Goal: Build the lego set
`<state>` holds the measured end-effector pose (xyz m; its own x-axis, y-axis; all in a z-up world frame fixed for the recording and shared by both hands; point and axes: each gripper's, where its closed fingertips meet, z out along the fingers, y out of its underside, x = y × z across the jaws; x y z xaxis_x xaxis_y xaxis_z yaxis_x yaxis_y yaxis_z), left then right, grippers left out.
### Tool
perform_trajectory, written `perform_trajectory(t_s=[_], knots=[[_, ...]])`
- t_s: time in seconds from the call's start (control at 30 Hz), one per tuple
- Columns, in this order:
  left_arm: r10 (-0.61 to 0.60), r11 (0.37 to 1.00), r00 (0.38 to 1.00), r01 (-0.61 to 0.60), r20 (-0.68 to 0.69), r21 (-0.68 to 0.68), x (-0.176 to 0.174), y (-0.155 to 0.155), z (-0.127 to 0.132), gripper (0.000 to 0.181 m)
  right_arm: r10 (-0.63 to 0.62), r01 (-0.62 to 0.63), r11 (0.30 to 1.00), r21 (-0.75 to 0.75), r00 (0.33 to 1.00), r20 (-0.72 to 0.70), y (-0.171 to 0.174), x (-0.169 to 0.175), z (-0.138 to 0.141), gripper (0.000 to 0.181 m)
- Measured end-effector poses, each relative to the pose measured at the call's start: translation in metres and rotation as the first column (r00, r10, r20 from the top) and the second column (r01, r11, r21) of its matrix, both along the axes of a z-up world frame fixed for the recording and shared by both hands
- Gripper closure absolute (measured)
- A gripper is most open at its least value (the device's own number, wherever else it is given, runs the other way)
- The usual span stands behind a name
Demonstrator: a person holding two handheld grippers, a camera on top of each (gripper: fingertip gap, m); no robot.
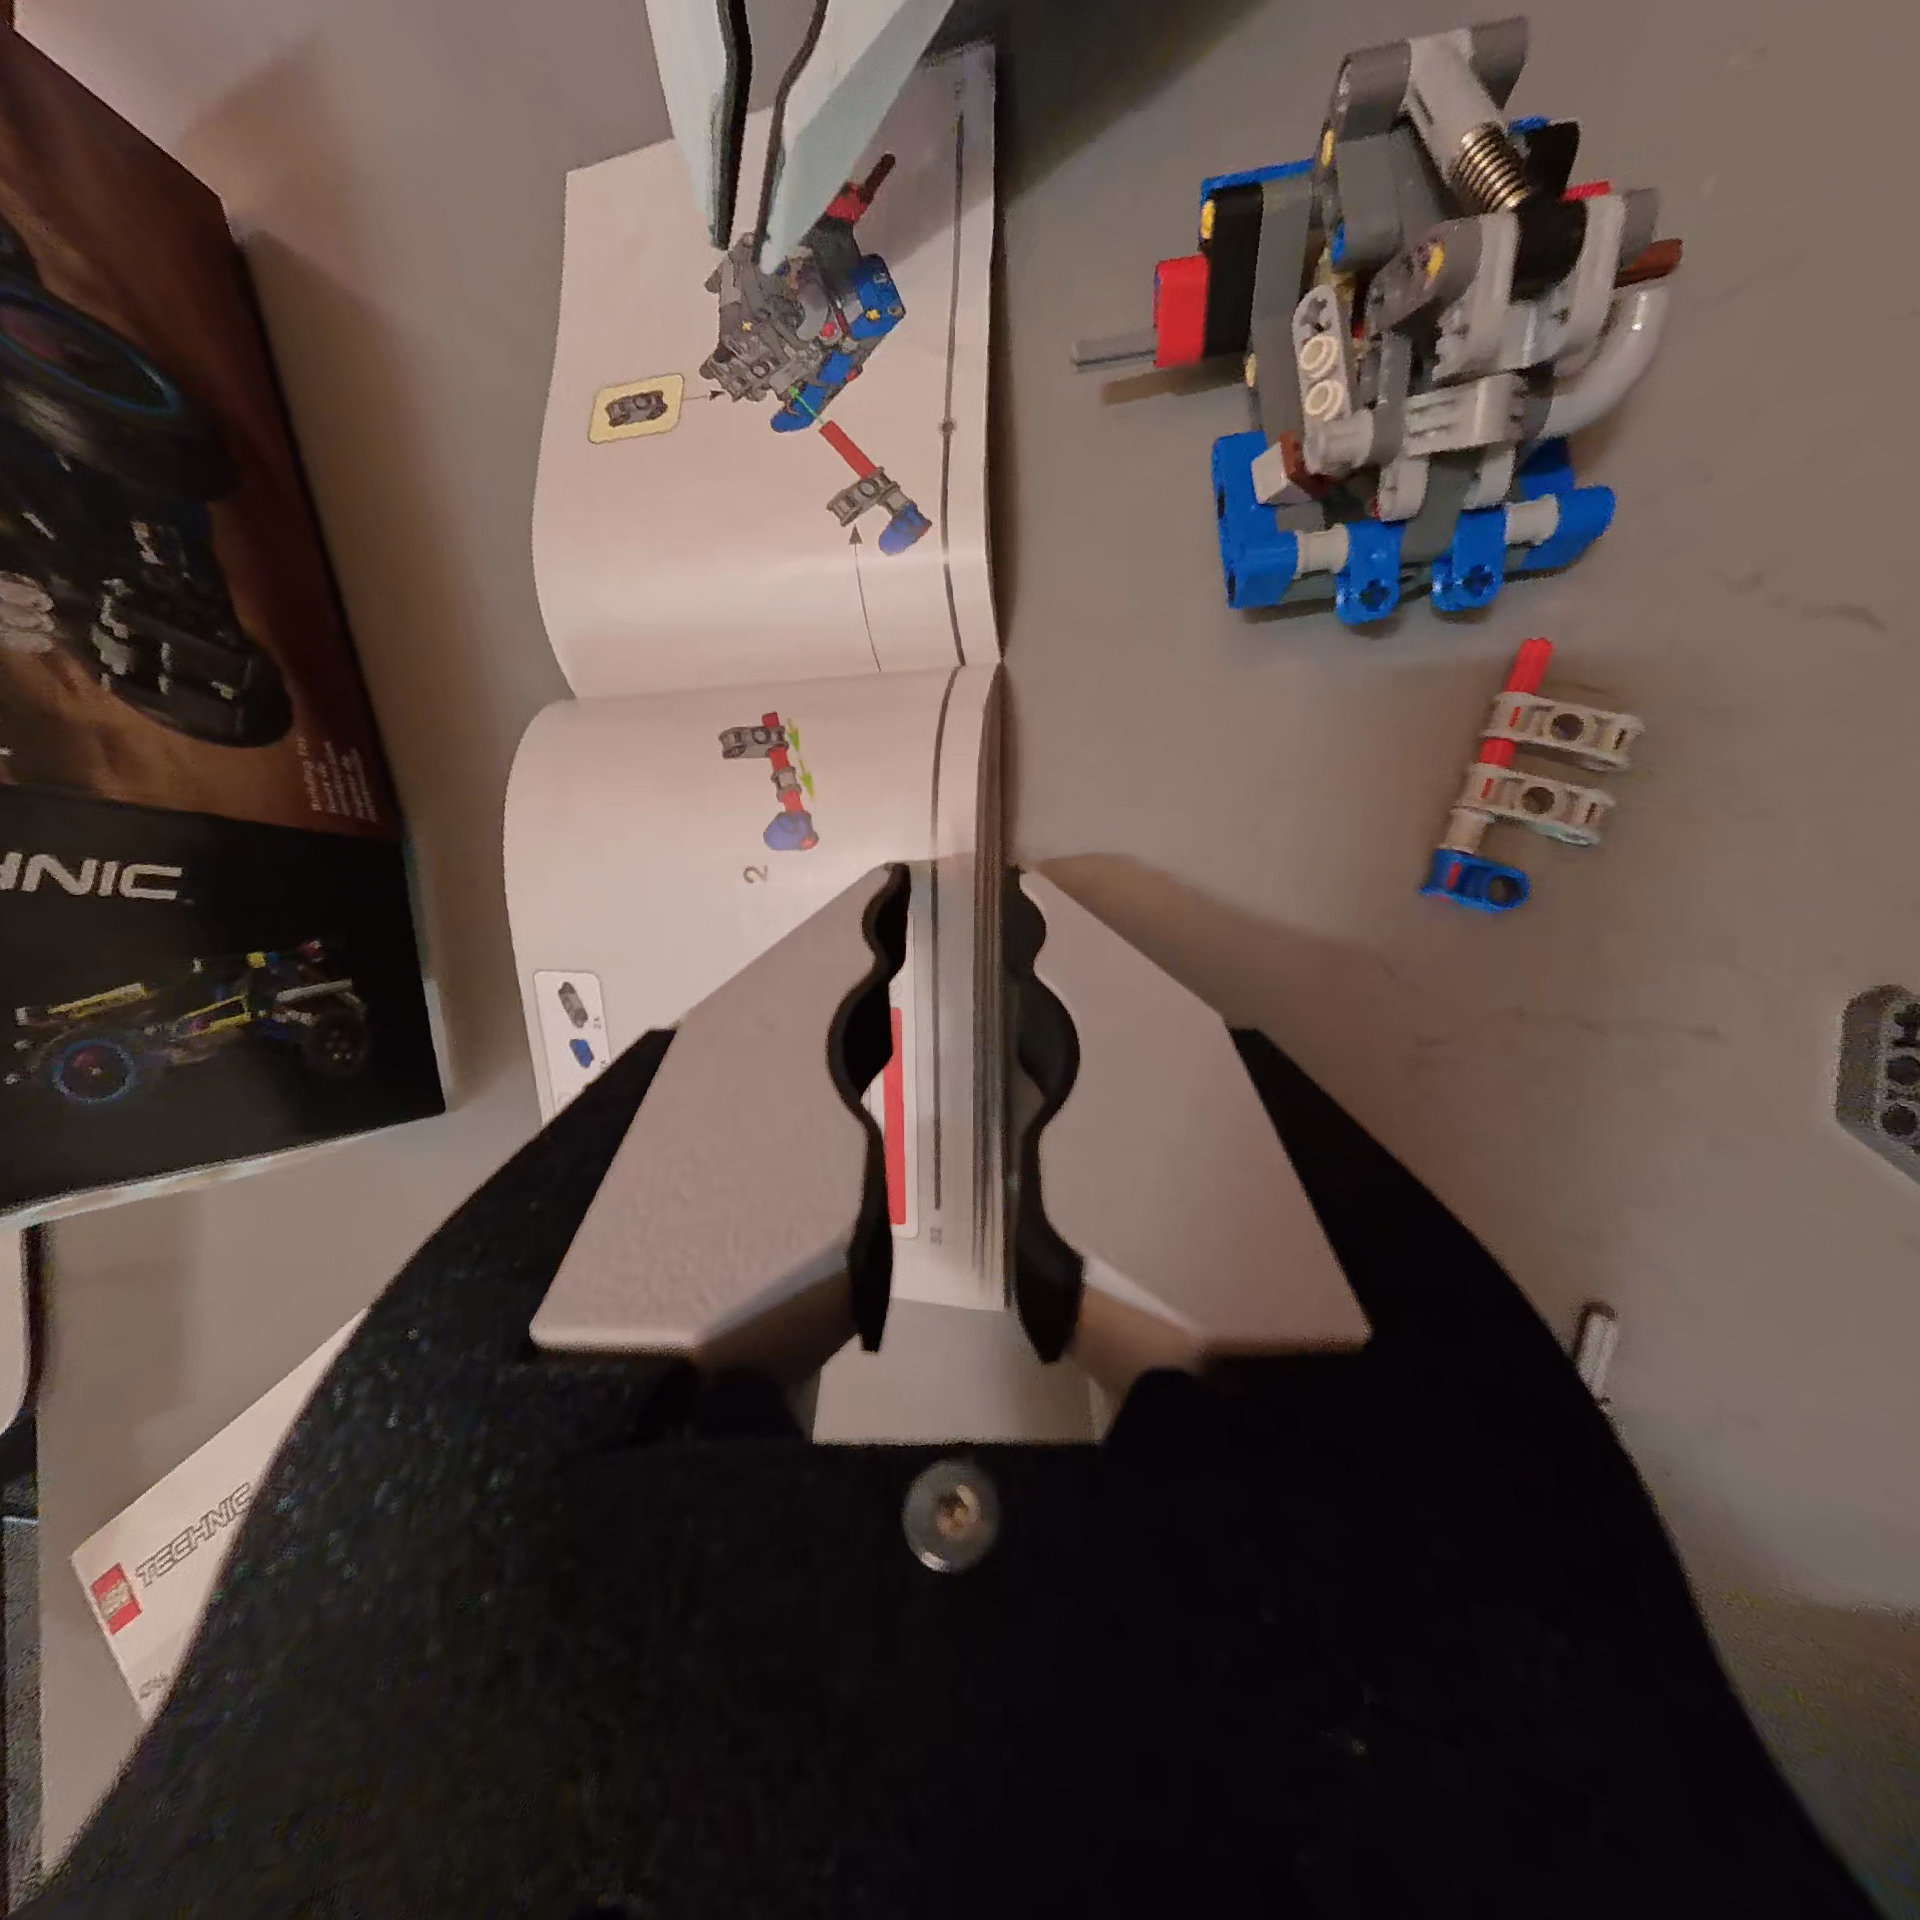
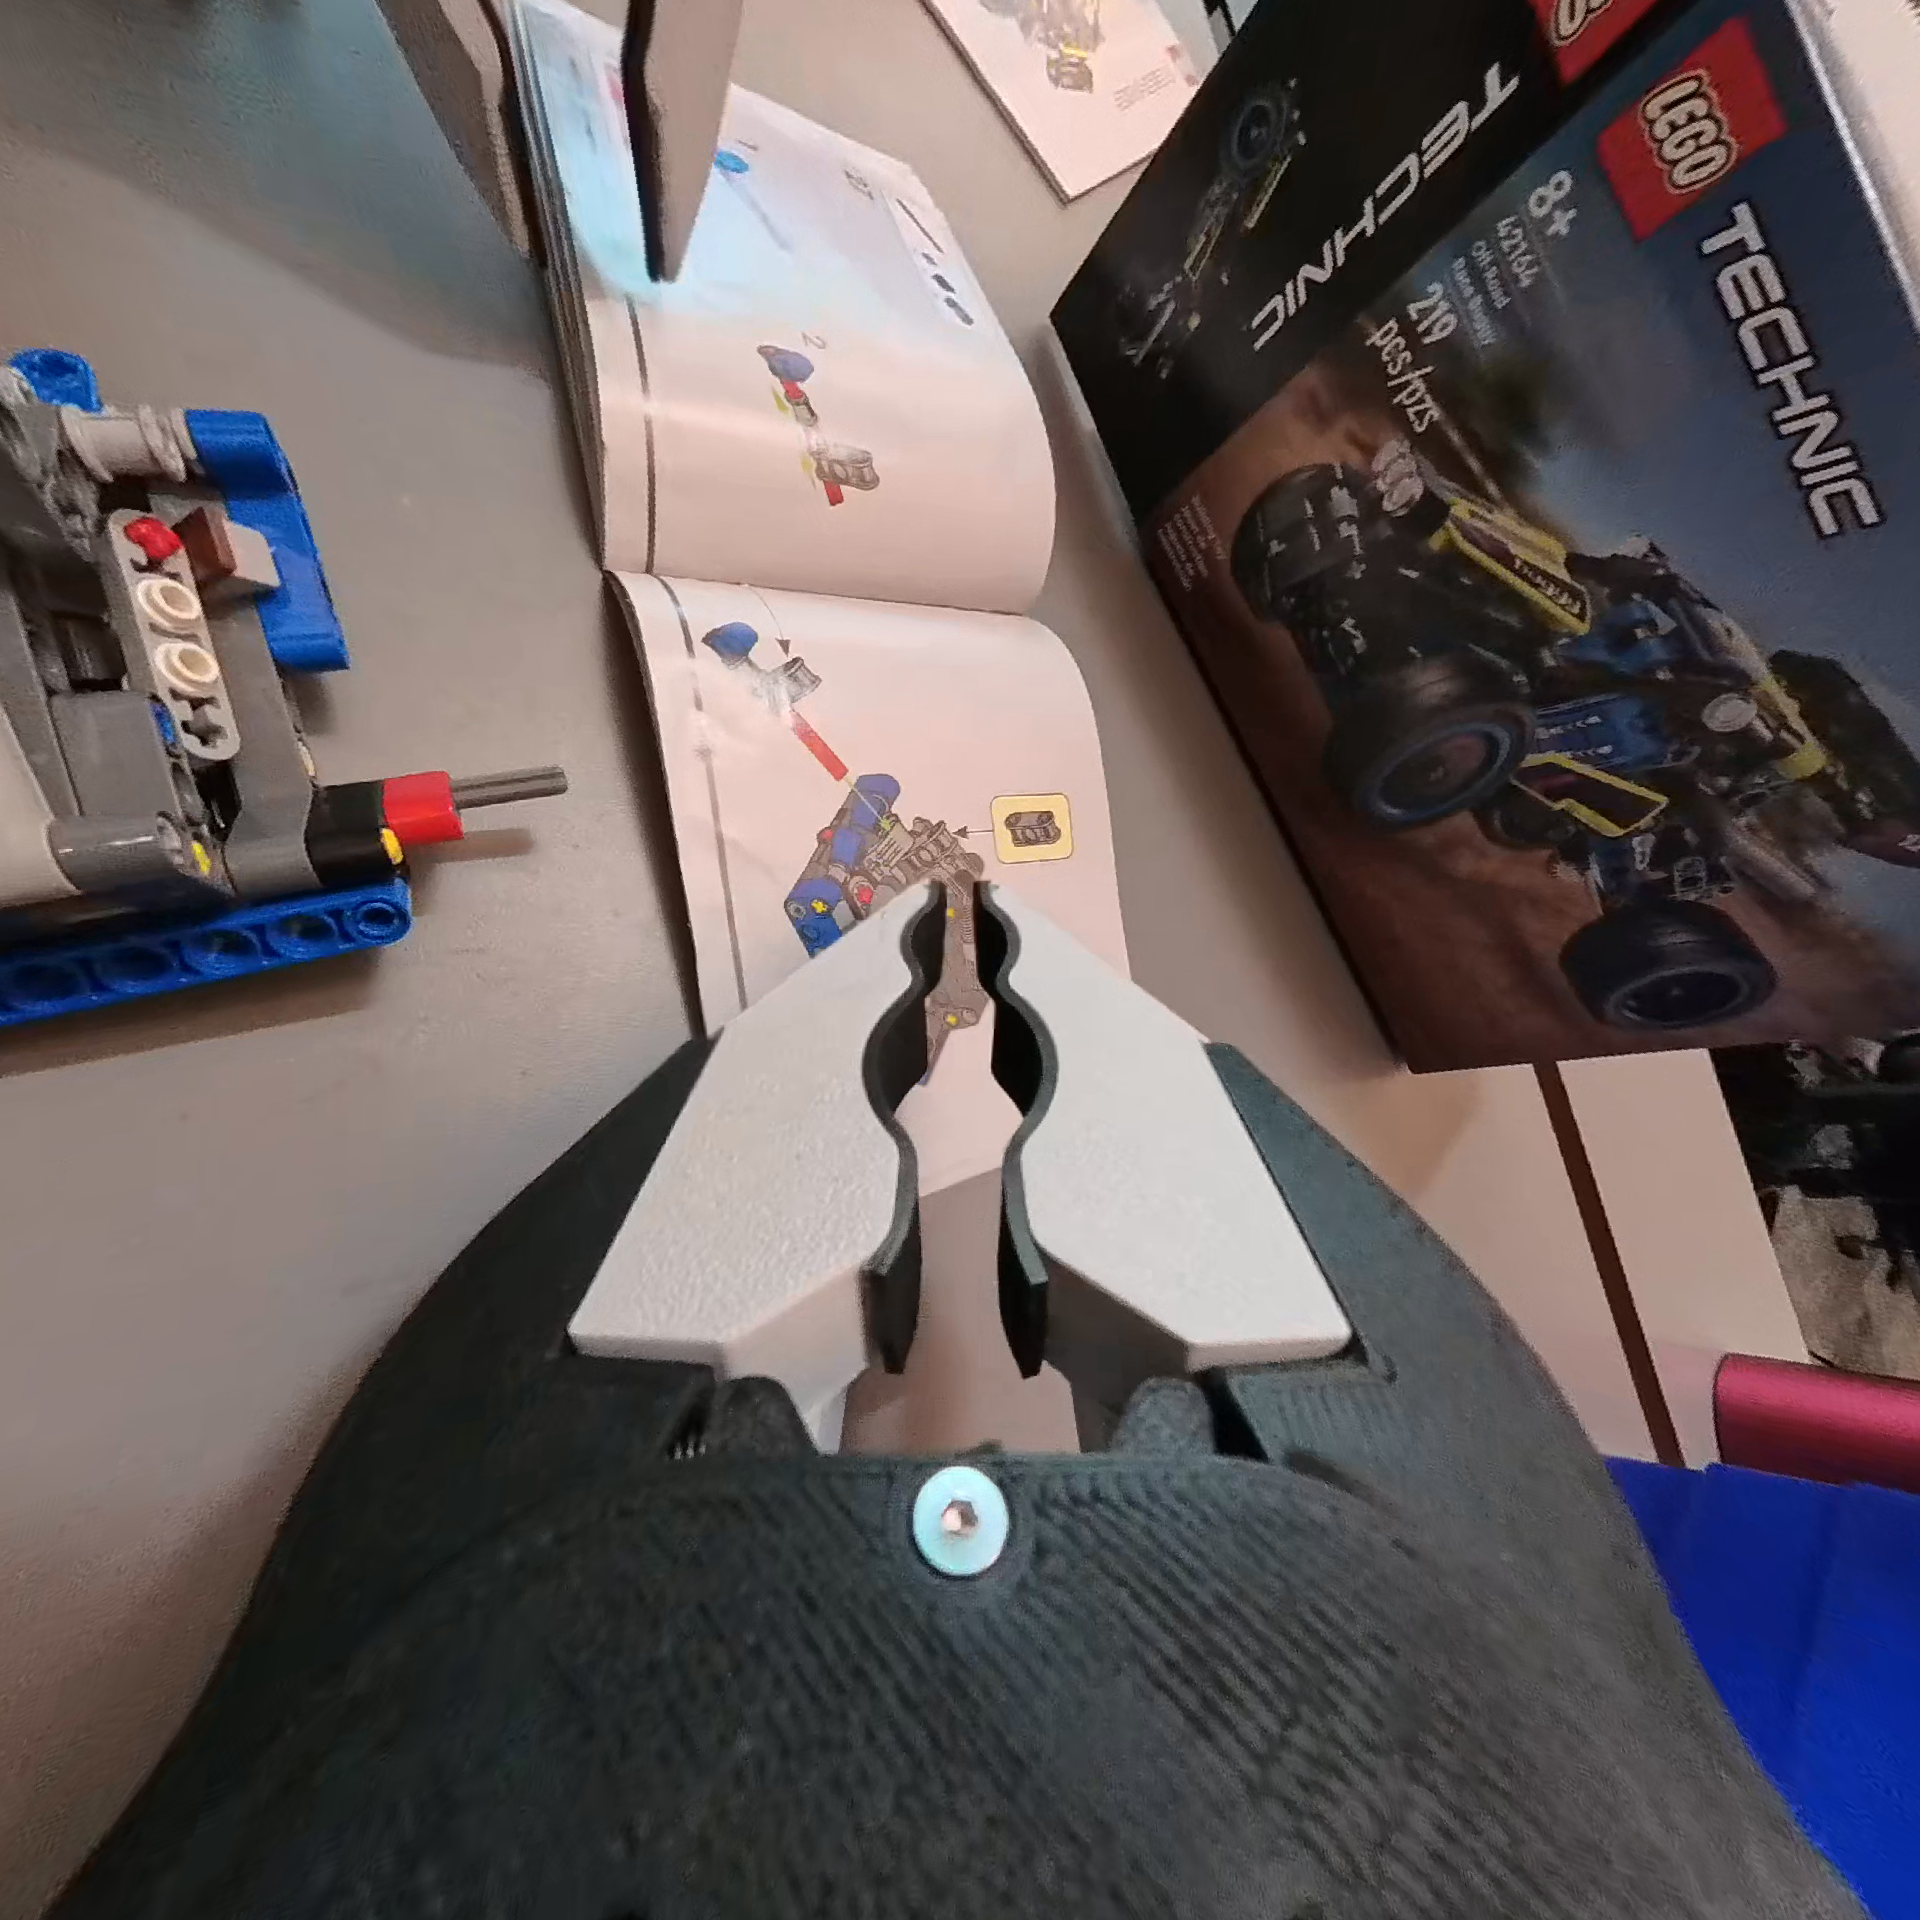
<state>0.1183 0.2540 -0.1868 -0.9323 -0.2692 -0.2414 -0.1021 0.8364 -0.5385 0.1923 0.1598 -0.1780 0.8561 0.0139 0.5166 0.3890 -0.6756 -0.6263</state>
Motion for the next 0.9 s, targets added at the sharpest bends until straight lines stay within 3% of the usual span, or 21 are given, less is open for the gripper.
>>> perform_trajectory(t_s=[0.17, 0.33, 0.9], knots=[[0.001, 1.0, 1.0, -0.001, -0.006, 0.01, 0.0, 0.001, -0.003, 0.167, 0.0, 0.001, 0.999, -0.036, 1.0, 0.015, -0.004, 0.001, -0.006, 0.18], [0.007, 1.0, 1.0, -0.007, 0.015, 0.01, 0.003, 0.0, -0.002, 0.181, -0.01, 0.01, 1.0, -0.023, 1.0, 0.006, -0.005, 0.003, -0.004, 0.181], [0.017, 0.999, 0.999, -0.015, 0.043, -0.039, 0.008, -0.005, 0.0, 0.181, -0.05, 0.049, 0.999, 0.021, 0.997, 0.05, -0.019, 0.003, -0.011, 0.181]])
